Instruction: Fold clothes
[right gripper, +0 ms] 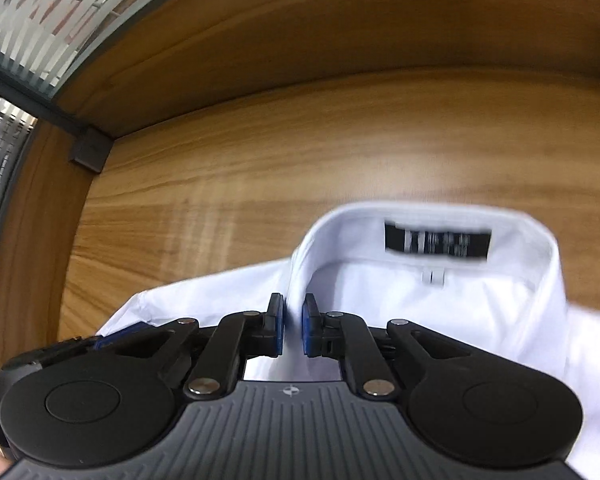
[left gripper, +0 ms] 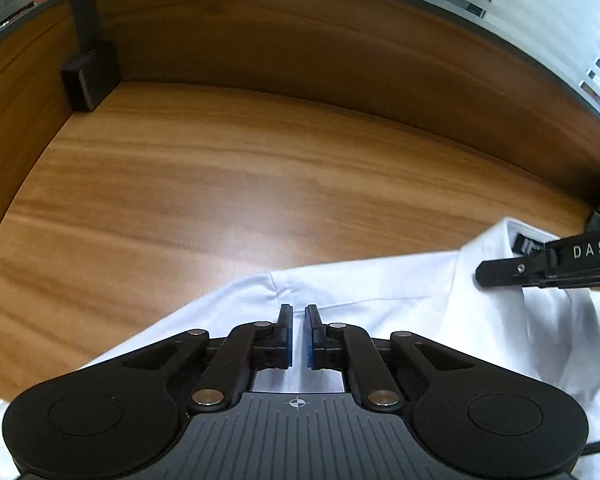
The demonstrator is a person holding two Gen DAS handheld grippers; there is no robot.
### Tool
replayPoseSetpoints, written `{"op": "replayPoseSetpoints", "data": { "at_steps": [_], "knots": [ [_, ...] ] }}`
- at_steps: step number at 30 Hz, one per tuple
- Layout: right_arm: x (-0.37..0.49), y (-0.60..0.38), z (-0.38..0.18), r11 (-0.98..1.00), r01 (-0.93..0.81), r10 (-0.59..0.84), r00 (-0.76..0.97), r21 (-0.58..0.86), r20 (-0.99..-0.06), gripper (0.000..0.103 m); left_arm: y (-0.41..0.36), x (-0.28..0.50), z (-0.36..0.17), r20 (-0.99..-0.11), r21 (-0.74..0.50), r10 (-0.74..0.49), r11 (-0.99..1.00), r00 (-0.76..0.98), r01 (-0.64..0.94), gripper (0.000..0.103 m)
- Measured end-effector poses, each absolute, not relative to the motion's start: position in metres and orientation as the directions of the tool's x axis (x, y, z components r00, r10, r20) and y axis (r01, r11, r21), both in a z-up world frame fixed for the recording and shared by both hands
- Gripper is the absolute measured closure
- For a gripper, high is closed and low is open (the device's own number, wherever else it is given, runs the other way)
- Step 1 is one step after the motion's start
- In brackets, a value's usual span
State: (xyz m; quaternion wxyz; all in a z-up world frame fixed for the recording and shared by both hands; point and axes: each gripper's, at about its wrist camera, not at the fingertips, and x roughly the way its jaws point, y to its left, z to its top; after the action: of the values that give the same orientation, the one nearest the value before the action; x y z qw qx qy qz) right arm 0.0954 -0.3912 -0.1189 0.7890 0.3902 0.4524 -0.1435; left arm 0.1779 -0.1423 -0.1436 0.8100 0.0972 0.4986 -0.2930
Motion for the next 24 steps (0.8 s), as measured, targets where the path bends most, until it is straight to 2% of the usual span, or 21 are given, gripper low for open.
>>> {"op": "replayPoseSetpoints", "data": {
  "at_steps": [4,6,8,11,13,15,19,24],
  "knots": [
    [0.100,-0.400,-0.119,0.661,0.576,0.124,0.547,0.481,-0.828,0.088,-0.141,0.182,-0.140,-0.860,-0.137,-0.382,0.812,0.339,0.568,0.097],
    [0.093,-0.403,-0.109,0.673,0.555,0.129,0.563,0.489,-0.816,0.075,-0.139,0.185,-0.132,-0.851,-0.156,-0.393,0.822,0.348,0.547,0.093],
    [0.081,-0.404,-0.092,0.696,0.527,0.112,0.591,0.488,-0.799,0.069,-0.137,0.187,-0.120,-0.832,-0.213,-0.434,0.824,0.345,0.525,0.088],
    [0.050,-0.409,-0.062,0.724,0.504,0.068,0.627,0.471,-0.776,0.065,-0.144,0.179,-0.097,-0.792,-0.288,-0.514,0.789,0.328,0.542,0.072],
    [0.024,-0.413,-0.045,0.729,0.507,0.038,0.642,0.461,-0.766,0.058,-0.152,0.171,-0.083,-0.766,-0.329,-0.563,0.758,0.309,0.564,0.057],
    [-0.006,-0.416,-0.032,0.731,0.522,0.000,0.644,0.439,-0.765,0.057,-0.165,0.159,-0.075,-0.754,-0.362,-0.599,0.721,0.270,0.591,0.048],
    [-0.067,-0.421,-0.016,0.741,0.568,-0.086,0.609,0.358,-0.789,0.056,-0.191,0.135,-0.061,-0.727,-0.422,-0.661,0.645,0.188,0.638,0.040],
    [-0.141,-0.422,-0.011,0.721,0.628,-0.169,0.567,0.292,-0.806,0.044,-0.227,0.107,-0.065,-0.742,-0.432,-0.663,0.589,0.103,0.683,0.036]
  ]
}}
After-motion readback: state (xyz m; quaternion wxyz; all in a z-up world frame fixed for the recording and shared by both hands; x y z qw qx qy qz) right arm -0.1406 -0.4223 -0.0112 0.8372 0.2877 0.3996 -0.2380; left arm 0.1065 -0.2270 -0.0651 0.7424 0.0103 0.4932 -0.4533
